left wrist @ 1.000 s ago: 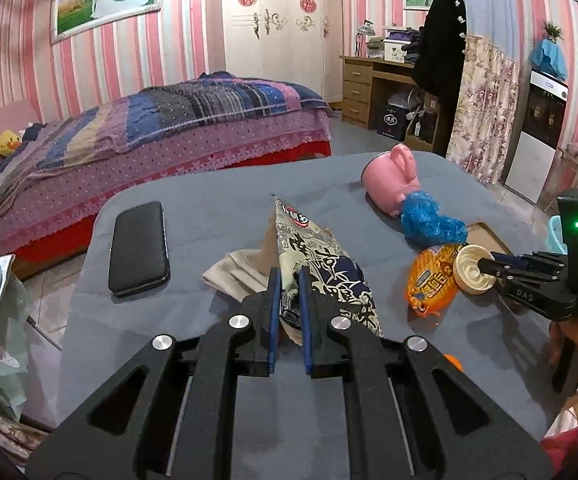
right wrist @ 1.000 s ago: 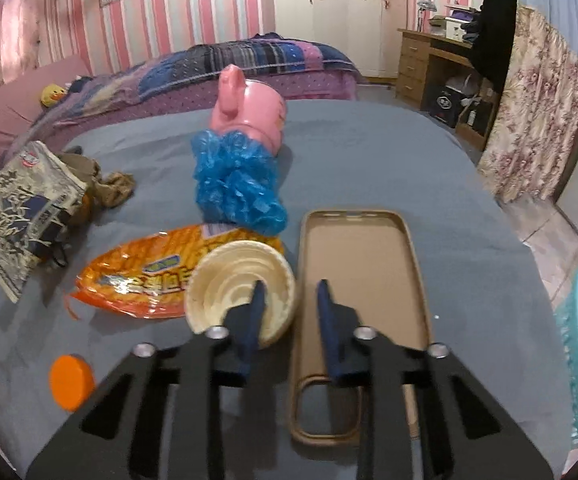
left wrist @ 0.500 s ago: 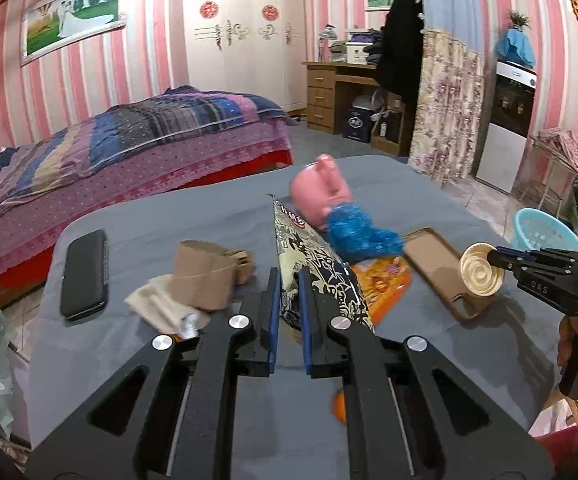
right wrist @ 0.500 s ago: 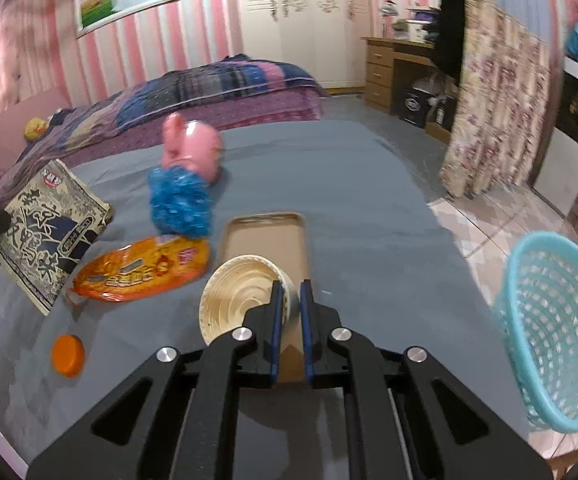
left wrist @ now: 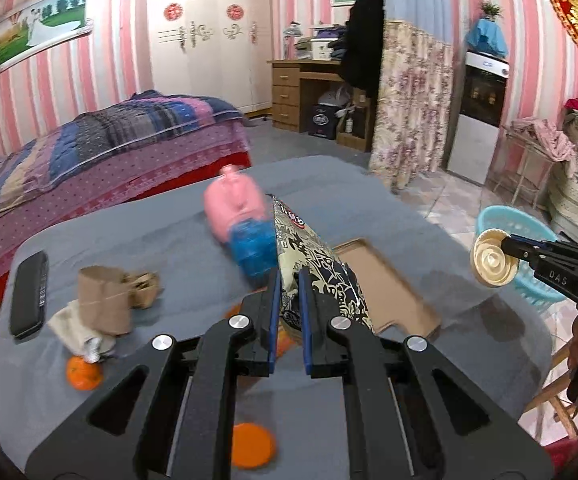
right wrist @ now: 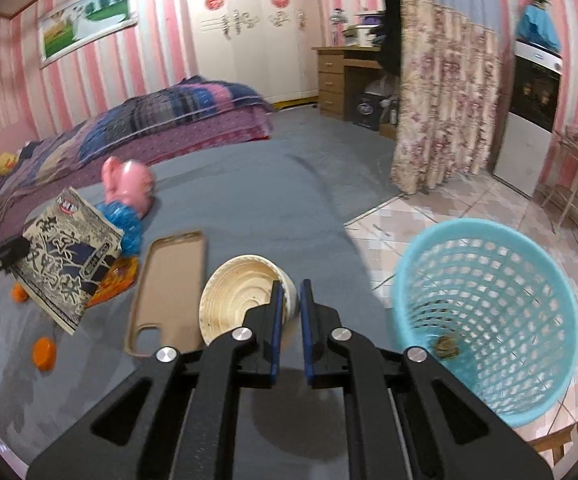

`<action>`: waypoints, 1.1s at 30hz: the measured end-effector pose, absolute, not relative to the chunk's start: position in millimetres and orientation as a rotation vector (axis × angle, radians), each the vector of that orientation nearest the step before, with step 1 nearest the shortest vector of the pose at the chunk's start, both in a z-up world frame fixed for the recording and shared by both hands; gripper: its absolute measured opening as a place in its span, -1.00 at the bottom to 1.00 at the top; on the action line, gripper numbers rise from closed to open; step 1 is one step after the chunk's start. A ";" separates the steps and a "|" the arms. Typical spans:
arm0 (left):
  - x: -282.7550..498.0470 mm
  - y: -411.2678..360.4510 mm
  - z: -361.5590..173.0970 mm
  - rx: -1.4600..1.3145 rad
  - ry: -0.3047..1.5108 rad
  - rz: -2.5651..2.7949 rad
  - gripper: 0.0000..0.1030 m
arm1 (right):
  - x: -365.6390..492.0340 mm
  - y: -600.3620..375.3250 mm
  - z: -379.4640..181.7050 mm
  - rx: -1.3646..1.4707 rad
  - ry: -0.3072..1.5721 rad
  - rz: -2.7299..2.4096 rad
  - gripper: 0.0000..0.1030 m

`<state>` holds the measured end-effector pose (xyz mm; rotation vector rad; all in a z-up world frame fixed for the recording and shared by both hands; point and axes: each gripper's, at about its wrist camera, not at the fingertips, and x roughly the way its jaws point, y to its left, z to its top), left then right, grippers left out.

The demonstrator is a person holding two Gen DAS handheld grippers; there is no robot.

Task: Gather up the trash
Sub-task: 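Carry the wrapper to the blue basket and release it while the right tool drops the cup in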

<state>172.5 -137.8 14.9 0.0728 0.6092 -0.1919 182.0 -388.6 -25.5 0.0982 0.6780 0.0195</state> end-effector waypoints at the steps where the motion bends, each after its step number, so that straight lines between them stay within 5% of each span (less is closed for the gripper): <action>1: 174.0 -144.5 16.1 0.072 0.606 -0.204 -0.85 | 181.0 -392.8 -24.8 0.098 0.678 0.009 -0.83; 15: 194.0 -282.5 17.1 0.089 0.568 -0.440 -0.85 | 160.7 -526.4 -27.4 0.220 0.660 -0.265 -0.83; 33: 227.6 -412.6 -23.8 0.166 0.616 -0.616 -0.85 | 149.9 -581.7 -49.1 0.293 0.703 -0.401 -0.83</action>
